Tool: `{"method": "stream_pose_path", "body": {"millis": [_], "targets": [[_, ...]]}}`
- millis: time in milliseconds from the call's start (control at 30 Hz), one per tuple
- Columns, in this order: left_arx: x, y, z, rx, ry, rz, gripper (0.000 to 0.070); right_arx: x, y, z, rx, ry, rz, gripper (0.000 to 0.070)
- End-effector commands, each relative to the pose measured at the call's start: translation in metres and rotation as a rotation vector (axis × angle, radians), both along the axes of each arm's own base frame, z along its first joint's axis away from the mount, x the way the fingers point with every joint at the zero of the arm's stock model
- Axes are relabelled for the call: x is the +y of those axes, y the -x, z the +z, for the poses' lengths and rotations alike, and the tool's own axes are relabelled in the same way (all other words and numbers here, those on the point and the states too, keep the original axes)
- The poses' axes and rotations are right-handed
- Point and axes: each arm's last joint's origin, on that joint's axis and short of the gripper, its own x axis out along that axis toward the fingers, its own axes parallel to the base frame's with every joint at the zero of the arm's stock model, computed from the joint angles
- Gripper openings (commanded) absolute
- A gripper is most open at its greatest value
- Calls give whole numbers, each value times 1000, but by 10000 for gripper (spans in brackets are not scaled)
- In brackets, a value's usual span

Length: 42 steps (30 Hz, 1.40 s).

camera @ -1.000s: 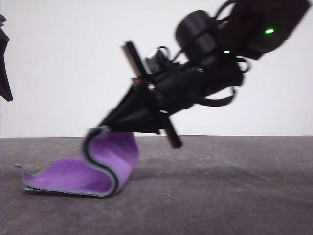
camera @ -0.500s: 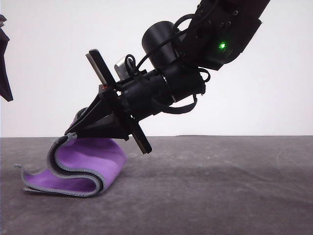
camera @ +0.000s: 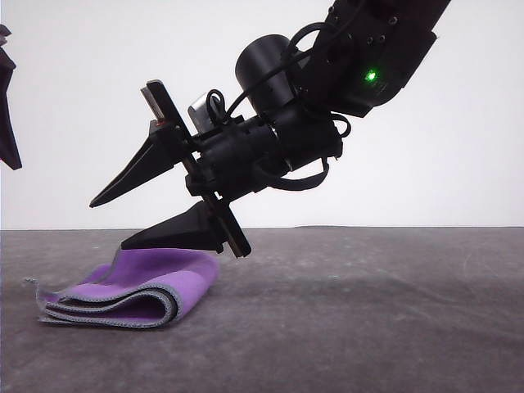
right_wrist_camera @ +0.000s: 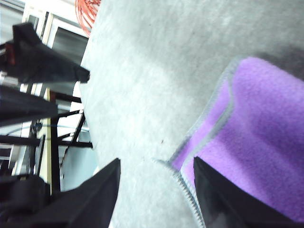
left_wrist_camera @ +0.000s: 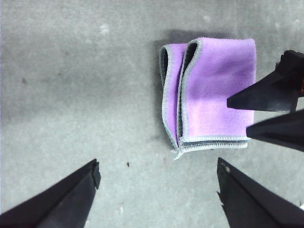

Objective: Fold clothes

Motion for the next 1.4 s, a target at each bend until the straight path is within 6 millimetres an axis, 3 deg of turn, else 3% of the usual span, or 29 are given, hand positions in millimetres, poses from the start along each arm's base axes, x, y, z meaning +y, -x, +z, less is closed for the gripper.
{"method": "stream_pose_path", "body": {"millis": [0,200,433,600,833,1067,1267,1333,1367], "targets": [[0,-2,1,-8,1,-2,472,2,-2,2,-47,-10,39,308],[0,-3,2,-14,-2,-10,473,-38,-7,30,-160,122,-8,308],[0,-3,2,-26,-6,-18,472,-118,-4,72,-308,528,-225,308],[0,-5,2,-41,-7,-20,472,-176,4,99,-337,700,-338,308],[0,-6,3,-57,-8,-20,472,-241,35,123,-351,732,-500,308],[0,-7,3,-67,-6,-17,472,-266,83,116,-376,726,-607,308],[0,-7,3,-66,-6,-16,469,-267,100,126,-441,705,-639,302],[0,-7,3,-65,-6,-16,362,-268,102,127,-446,704,-641,197],[0,-7,3,-64,-6,-17,195,-268,102,127,-445,707,-636,71]]}}
